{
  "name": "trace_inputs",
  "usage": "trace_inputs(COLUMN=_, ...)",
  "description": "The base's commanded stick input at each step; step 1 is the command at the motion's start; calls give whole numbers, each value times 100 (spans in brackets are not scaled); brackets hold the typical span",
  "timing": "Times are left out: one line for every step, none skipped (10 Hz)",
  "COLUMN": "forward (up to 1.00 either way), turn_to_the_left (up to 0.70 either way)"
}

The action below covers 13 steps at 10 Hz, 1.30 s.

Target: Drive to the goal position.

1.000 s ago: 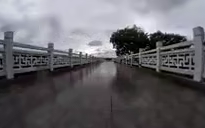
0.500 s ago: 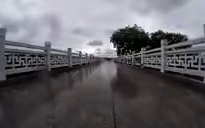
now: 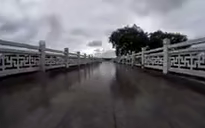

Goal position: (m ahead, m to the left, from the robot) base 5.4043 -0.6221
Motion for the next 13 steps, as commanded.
trace_inputs(forward=57, turn_to_the_left=0)
trace_inputs(forward=57, turn_to_the_left=0)
trace_inputs(forward=56, turn_to_the_left=0)
trace_inputs(forward=56, turn_to_the_left=0)
trace_inputs(forward=56, turn_to_the_left=0)
trace_inputs(forward=50, turn_to_the_left=0)
trace_inputs(forward=42, turn_to_the_left=0)
trace_inputs(forward=42, turn_to_the_left=0)
trace_inputs(forward=42, turn_to_the_left=0)
trace_inputs(forward=42, turn_to_the_left=0)
trace_inputs(forward=42, turn_to_the_left=0)
trace_inputs(forward=41, turn_to_the_left=-7)
trace_inputs(forward=41, turn_to_the_left=-19)
